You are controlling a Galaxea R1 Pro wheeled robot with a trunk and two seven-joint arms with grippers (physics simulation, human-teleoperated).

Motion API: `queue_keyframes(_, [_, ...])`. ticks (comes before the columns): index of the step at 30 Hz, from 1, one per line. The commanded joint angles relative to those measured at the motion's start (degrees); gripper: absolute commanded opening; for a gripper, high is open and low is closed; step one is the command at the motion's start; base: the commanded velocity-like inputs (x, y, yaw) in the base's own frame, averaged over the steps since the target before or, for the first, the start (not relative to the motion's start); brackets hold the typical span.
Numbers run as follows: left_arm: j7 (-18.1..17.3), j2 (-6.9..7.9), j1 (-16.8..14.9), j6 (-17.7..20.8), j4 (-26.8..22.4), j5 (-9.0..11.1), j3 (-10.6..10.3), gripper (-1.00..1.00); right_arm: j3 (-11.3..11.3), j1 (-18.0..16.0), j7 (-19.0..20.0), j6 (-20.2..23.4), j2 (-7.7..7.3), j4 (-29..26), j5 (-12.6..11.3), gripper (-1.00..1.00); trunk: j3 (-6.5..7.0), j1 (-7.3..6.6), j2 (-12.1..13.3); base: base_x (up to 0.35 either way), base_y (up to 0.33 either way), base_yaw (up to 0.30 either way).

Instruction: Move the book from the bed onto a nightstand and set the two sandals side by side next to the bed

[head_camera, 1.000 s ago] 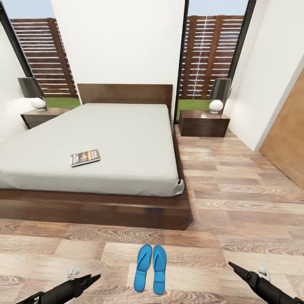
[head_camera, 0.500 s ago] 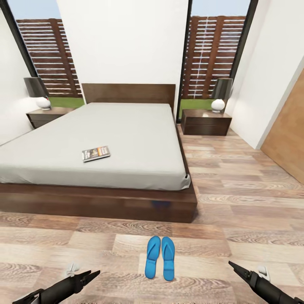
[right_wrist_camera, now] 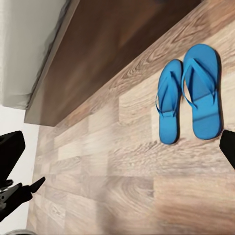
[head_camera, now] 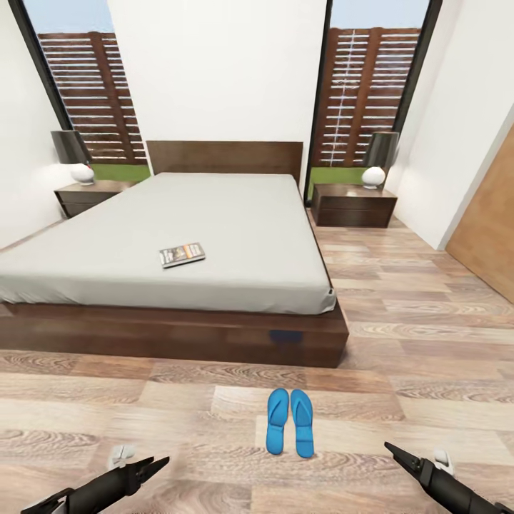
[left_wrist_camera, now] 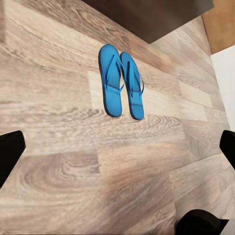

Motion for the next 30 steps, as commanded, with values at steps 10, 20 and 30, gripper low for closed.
queue_keyframes(10, [-0.1, -0.05, 0.0, -0.4, 0.0, -0.4, 0.4, 1.00, -0.5, -0.1, 0.4, 0.6, 0.64, 0.2, 0.2, 1.00, -0.05, -0.02, 0.0, -0.017, 0.270, 0.000])
queue_keyframes(20, [0.0, -0.07, 0.0, -0.4, 0.0, -0.4, 0.4, 1.00, -0.5, -0.1, 0.3, 0.7, 0.92, 0.2, 0.1, 1.00, -0.05, -0.02, 0.0, -0.002, 0.282, 0.000])
queue_keyframes(30, [0.2, -0.08, 0.0, -0.4, 0.0, -0.4, 0.4, 1.00, -0.4, -0.1, 0.3, 0.8, 1.50, 0.2, 0.2, 1.00, -0.05, -0.02, 0.0, 0.000, 0.265, 0.000])
